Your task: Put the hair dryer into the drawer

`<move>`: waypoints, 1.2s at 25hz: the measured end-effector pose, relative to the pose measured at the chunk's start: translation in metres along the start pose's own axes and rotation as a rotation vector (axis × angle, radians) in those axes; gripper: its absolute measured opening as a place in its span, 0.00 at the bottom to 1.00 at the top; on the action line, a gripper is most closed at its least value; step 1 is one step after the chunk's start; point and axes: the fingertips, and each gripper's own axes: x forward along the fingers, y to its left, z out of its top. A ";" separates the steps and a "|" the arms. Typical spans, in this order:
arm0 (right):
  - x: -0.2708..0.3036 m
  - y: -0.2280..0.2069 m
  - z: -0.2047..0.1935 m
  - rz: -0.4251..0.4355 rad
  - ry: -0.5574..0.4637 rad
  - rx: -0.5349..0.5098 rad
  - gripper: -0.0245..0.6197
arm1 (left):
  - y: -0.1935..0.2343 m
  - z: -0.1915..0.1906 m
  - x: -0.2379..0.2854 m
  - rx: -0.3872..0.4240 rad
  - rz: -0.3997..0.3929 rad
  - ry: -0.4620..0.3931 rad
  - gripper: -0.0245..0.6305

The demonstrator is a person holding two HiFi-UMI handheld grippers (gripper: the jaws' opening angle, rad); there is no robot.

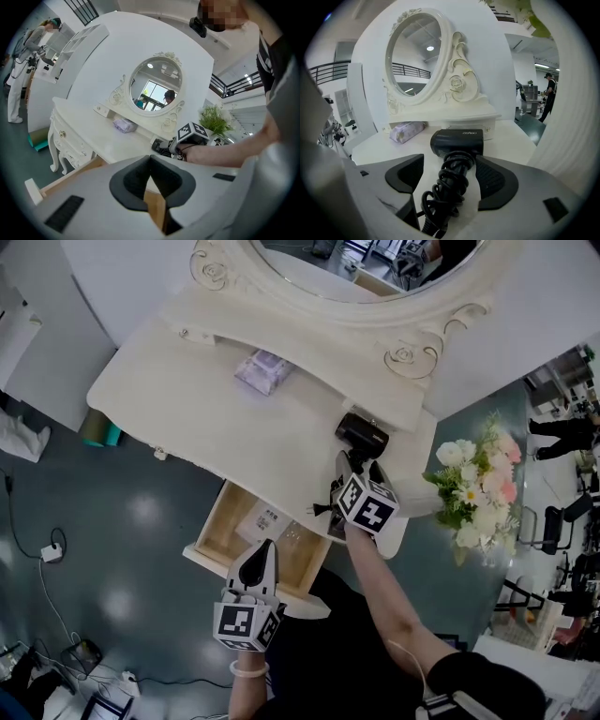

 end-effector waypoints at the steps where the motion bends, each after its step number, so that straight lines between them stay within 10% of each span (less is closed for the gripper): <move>1: 0.003 -0.002 -0.001 -0.004 0.011 0.005 0.56 | 0.001 0.000 0.001 -0.004 0.004 0.003 0.07; 30: 0.034 -0.007 -0.030 0.035 0.161 0.125 0.51 | 0.018 -0.013 0.008 -0.018 0.080 0.052 0.07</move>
